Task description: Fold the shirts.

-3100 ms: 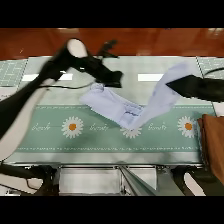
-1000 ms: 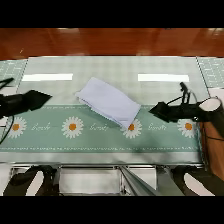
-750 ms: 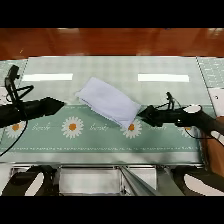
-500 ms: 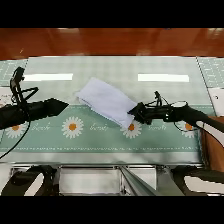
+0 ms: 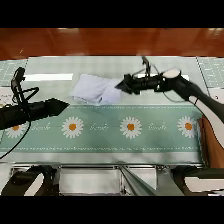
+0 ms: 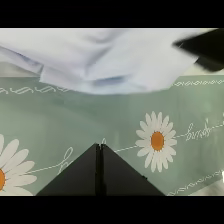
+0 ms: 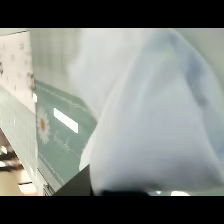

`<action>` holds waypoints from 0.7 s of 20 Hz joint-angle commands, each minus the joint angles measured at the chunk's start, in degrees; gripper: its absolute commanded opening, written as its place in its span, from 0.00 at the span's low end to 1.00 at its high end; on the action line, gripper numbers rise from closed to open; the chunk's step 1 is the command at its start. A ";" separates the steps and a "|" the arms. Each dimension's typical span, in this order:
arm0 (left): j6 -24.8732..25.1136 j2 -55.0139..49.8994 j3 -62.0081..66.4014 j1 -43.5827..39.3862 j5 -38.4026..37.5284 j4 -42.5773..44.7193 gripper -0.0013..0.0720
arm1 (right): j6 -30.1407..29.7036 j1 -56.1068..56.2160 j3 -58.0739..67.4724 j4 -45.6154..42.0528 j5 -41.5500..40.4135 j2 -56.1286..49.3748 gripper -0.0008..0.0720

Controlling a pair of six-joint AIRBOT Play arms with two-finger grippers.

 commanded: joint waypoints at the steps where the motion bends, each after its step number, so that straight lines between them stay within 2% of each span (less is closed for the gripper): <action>1: 0.09 -0.02 0.02 -0.04 1.55 0.04 0.05 | 11.37 -1.05 21.22 -20.24 10.91 -0.17 0.04; 3: 0.09 0.00 0.07 -0.04 1.79 0.04 0.05 | 14.47 -3.28 31.21 -24.44 17.38 -0.15 0.04; 6: 0.09 0.00 0.07 -0.04 1.73 0.02 0.05 | 17.05 -9.77 40.44 -24.83 24.13 0.39 0.04; 14: 0.22 0.11 0.09 -0.04 1.75 0.02 0.05 | 18.53 -38.66 42.01 -23.69 35.47 10.03 0.04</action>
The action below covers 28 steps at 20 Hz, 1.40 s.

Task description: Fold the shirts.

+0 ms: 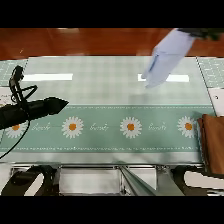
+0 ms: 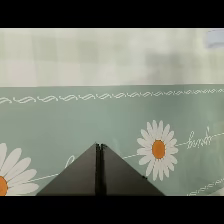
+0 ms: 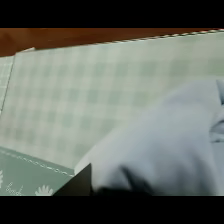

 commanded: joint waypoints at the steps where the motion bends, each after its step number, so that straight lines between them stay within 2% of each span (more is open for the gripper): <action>1: 0.04 0.04 0.04 -0.02 0.04 0.04 0.05 | 0.66 -13.49 0.96 -0.44 8.20 3.50 0.04; 4: 0.04 0.04 0.04 -0.04 0.31 0.04 0.05 | 1.42 -22.40 0.94 -2.34 14.93 4.81 0.04; 7: 0.02 0.04 0.04 -0.04 2.01 0.02 0.05 | 1.92 -29.49 0.90 -9.79 20.94 6.01 0.04; 10: 0.02 0.04 0.02 -0.04 3.87 0.00 0.05 | 3.50 -35.85 -1.92 -13.60 20.96 8.85 0.04; 14: 0.02 0.04 0.02 -0.04 5.01 0.00 0.05 | 4.26 -43.12 -14.45 -27.08 20.98 17.09 0.04; 17: 0.04 0.04 0.02 -0.04 6.08 0.02 0.05 | 0.81 -48.87 -26.84 -37.70 20.94 23.32 0.04; 21: 0.04 -0.09 0.02 -0.04 8.98 0.02 0.05 | 3.61 -54.25 -40.50 -51.12 20.92 30.03 0.04; 22: 0.04 -0.09 0.02 -0.04 9.05 0.02 0.05 | 4.96 -54.21 -43.12 -55.36 20.96 31.28 0.20; 23: 0.07 -0.09 0.02 -0.04 9.05 0.04 0.05 | 5.57 -54.07 -44.98 -57.40 20.98 32.00 0.49; 24: 0.20 -0.09 0.02 -0.04 9.09 0.04 0.05 | 5.66 -54.10 -46.25 -57.92 21.00 32.20 0.59; 26: 0.68 -0.09 0.02 -0.04 10.56 0.04 0.05 | 5.81 -54.10 -46.64 -55.71 21.00 32.13 0.59; 28: 0.68 -0.09 0.04 -0.02 16.02 0.04 0.05 | 7.17 -54.10 -46.64 -51.69 19.69 32.13 0.57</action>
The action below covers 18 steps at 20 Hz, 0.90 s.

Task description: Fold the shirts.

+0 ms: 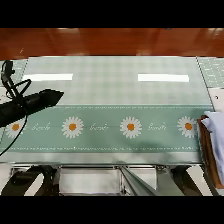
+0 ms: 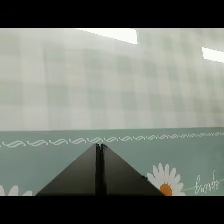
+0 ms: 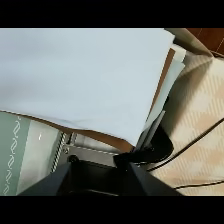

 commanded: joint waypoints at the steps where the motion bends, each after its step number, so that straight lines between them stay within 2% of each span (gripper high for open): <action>1: 0.20 -0.04 0.31 0.00 8.55 0.04 0.05 | 2.78 -0.31 -1.90 5.64 -3.13 0.74 0.47; 2: 0.22 -0.44 1.40 0.33 10.54 0.04 0.05 | 3.04 0.28 -1.90 13.46 -6.62 0.72 0.18; 3: 1.29 -1.57 3.39 0.87 10.43 0.07 0.05 | 2.45 1.77 -1.90 23.06 -11.30 0.57 0.04; 5: 4.31 -6.78 8.98 1.20 7.82 0.04 0.05 | 1.44 9.88 -1.90 41.18 -22.23 -1.55 0.04; 7: 4.98 -14.58 17.29 0.55 0.79 0.07 0.05 | -1.55 26.91 -1.90 46.95 -32.81 -4.44 0.04; 10: 5.97 -27.76 31.82 -0.81 -12.83 2.23 0.05 | -3.10 55.54 -1.66 39.52 -46.75 -9.90 0.04; 11: 3.23 -31.58 36.02 -1.38 -17.57 6.60 0.04 | -1.95 63.12 -0.46 33.81 -47.32 -12.92 0.04; 12: -2.08 -34.82 39.26 -2.40 -21.55 13.31 0.04 | -0.13 69.90 2.05 26.29 -44.04 -17.46 0.04; 14: -8.98 -37.73 39.76 -4.63 -24.09 22.21 0.05 | 2.40 78.73 8.13 13.07 -34.64 -26.58 0.04; 16: -10.60 -37.92 36.15 -6.40 -24.55 23.23 0.05 | 4.09 81.92 10.95 6.43 -30.53 -31.43 0.04; 18: -10.38 -37.94 32.24 -7.50 -24.41 23.26 0.05 | 4.17 81.99 10.88 5.49 -30.99 -32.37 0.04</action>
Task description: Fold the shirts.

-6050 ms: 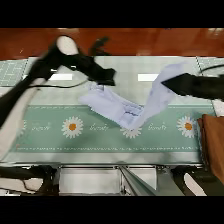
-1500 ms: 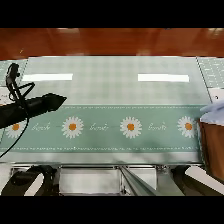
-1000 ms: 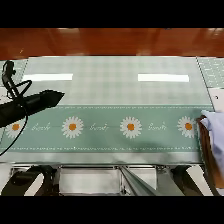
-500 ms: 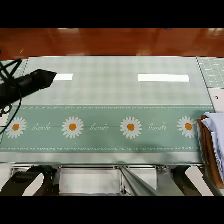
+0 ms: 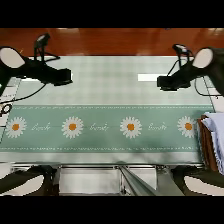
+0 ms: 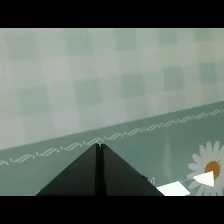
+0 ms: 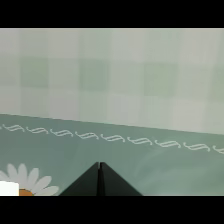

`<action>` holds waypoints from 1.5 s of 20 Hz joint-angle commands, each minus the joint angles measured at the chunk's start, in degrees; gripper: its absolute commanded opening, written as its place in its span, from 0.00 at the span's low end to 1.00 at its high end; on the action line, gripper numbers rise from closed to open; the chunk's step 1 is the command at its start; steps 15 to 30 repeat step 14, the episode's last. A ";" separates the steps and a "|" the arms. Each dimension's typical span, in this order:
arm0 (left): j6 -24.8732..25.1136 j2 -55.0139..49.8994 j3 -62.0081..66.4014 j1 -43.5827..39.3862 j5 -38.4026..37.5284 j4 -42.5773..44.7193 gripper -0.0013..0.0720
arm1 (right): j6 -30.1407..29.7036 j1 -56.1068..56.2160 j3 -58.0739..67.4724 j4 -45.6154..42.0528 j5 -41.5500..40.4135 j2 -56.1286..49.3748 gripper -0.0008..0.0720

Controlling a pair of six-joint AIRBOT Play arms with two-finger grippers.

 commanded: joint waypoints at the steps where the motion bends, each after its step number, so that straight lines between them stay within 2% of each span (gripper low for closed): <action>1: -2.47 -2.19 -3.26 -1.97 -3.26 4.59 0.05 | 1.77 5.73 2.38 -9.77 1.66 -4.79 0.04; 30: -2.27 -2.58 -3.45 -1.95 -3.21 4.57 0.05 | 1.86 5.73 2.38 -9.99 0.57 -4.42 0.04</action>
